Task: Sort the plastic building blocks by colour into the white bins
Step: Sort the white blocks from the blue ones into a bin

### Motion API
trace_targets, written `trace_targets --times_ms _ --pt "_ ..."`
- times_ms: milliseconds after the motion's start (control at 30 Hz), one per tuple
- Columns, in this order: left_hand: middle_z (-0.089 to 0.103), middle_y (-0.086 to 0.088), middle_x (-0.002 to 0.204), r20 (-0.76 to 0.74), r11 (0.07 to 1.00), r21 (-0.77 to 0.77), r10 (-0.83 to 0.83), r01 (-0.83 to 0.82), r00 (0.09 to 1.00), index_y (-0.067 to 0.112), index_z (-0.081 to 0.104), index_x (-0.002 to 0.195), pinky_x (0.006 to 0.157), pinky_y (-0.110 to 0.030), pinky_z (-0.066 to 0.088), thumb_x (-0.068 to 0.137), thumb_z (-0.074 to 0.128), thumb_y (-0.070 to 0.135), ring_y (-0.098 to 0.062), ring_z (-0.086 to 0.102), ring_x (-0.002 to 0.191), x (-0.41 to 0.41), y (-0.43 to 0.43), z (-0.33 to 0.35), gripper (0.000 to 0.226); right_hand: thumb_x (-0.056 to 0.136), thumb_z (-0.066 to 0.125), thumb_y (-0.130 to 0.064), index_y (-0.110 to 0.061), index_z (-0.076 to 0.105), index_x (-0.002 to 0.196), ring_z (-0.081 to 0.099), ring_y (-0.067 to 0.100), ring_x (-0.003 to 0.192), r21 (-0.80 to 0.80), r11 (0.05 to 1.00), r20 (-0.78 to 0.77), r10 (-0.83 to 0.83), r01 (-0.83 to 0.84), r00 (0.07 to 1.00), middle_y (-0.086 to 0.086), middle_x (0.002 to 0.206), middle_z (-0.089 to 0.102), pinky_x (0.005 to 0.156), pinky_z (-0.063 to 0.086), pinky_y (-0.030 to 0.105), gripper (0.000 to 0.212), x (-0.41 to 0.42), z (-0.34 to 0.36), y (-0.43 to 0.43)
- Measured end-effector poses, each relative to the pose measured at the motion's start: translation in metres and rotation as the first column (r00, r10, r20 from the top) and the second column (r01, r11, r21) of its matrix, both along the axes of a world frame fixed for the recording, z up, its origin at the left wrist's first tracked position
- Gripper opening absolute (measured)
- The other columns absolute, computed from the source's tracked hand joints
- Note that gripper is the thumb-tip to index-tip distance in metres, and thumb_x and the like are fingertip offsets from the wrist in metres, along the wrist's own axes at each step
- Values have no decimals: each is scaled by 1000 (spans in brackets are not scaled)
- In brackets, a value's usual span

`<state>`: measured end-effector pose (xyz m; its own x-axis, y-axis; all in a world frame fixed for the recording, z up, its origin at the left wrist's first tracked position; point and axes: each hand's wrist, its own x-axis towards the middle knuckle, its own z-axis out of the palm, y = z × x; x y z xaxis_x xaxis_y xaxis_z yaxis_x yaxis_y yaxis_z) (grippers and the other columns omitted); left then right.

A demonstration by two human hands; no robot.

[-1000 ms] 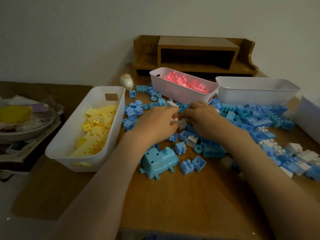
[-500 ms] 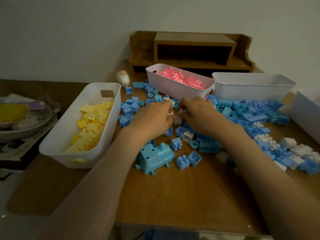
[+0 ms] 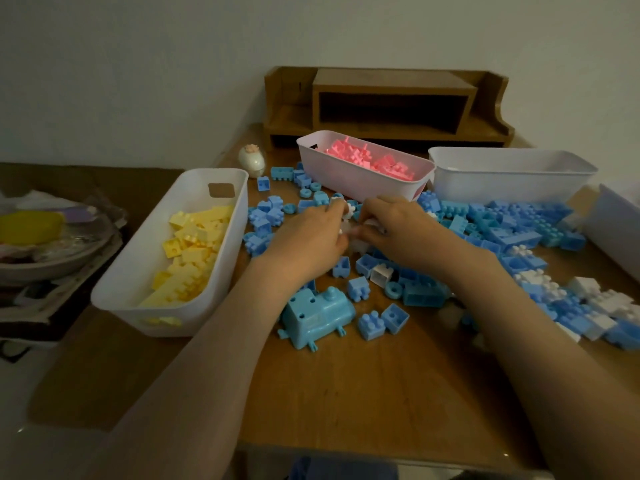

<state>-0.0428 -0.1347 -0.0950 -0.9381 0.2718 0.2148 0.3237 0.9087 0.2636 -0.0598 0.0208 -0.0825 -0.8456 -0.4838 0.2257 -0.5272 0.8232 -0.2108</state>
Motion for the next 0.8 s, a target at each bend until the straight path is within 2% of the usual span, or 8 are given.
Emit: trace_targets --times_ms 133,333,400,467,533,633,700,800 --pt "57 -3 114 39 998 52 -33 31 999 21 52 119 82 -44 47 93 52 26 -24 54 103 -3 -3 -4 26 94 51 -32 -19 52 119 45 21 111 93 995 134 26 -39 991 2 118 52 92 34 34 29 2 3 -3" --pt "58 -4 117 -12 998 57 -19 20 1000 21 53 123 84 -43 47 95 51 26 -24 53 107 -2 -3 -4 28 97 42 -24 -16 57 114 50 21 102 115 991 98 61 -72 993 6 113 59 89 41 35 24 1 2 -1" --pt "58 -5 116 -32 997 76 -8 10 999 21 53 125 86 -44 47 95 51 26 -25 52 109 -2 -4 -4 30 98 40 -20 -13 57 113 51 15 93 -34 998 70 63 -61 996 2 106 58 82 42 24 23 2 1 0" --pt "58 -6 116 -70 997 84 4 2 998 21 52 127 88 -41 45 95 50 25 -25 51 111 -3 -4 -2 32 99 40 -19 -14 57 106 49 3 77 -299 954 116 59 -21 991 -8 88 55 66 38 7 20 6 5 -3" --pt "58 -5 119 -104 992 127 32 -19 994 20 51 128 87 -35 42 95 50 24 -23 50 112 -2 -1 0 32 100 39 -20 -17 56 98 48 1 69 -524 848 217 43 79 975 -8 79 53 61 39 6 18 8 8 -7" --pt "60 -3 119 -119 934 353 106 -58 987 20 54 125 80 -26 40 96 51 25 -19 54 107 -1 3 8 30 100 37 -20 -10 59 104 55 12 69 -763 585 443 162 276 882 9 91 60 64 48 23 24 8 10 -10" --pt "60 -1 121 -109 876 476 144 -76 984 21 55 125 78 -19 37 96 52 27 -14 54 106 1 4 13 30 100 37 -14 -8 58 107 55 14 66 -810 409 550 281 421 786 11 93 59 57 50 23 23 9 12 -12" --pt "58 1 121 -107 829 557 136 -54 985 22 55 124 67 -10 33 95 53 28 -3 47 96 5 6 17 30 96 39 -7 -4 53 112 54 16 64 -763 243 643 390 599 659 12 86 57 49 49 20 22 11 15 -12"
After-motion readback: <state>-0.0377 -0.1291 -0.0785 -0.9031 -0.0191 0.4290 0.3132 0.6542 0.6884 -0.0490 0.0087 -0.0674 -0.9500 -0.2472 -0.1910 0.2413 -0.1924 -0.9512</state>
